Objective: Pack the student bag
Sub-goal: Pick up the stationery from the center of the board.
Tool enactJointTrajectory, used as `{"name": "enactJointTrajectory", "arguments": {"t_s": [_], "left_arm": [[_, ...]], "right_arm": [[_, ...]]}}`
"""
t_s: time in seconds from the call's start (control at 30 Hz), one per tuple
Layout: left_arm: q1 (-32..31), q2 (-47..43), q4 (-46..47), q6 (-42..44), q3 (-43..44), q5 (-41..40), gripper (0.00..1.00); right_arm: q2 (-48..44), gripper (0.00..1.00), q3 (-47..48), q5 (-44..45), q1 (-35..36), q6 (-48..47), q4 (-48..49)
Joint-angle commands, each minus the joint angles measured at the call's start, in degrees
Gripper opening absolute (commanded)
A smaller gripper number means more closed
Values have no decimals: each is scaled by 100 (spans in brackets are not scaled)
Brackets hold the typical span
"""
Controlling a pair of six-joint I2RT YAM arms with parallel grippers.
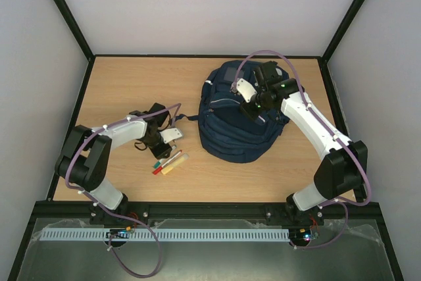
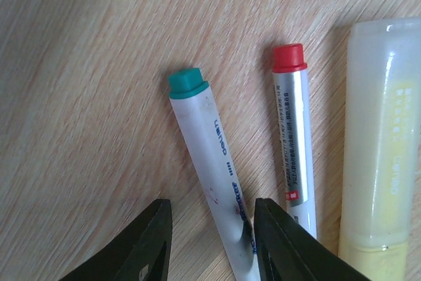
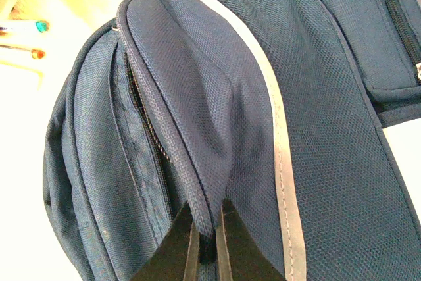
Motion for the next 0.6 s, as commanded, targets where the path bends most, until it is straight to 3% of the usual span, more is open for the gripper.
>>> {"name": "enactJointTrajectory", "arguments": {"t_s": [0.0, 0.13, 0.43, 0.57], "left_arm": [[-110, 60, -54, -50, 6, -228, 38], [-117, 59, -55, 3, -27, -389, 38], [16, -204, 242, 283, -151, -1610, 37], [59, -168, 99, 307, -50, -1651, 26]], "right_arm": [[-269, 1, -59, -361, 44, 37, -56], [-274, 1, -58, -365, 44, 37, -56], [-323, 1, -124, -347, 44, 35, -43], [-351, 1, -155, -338, 35, 37, -30]]}}
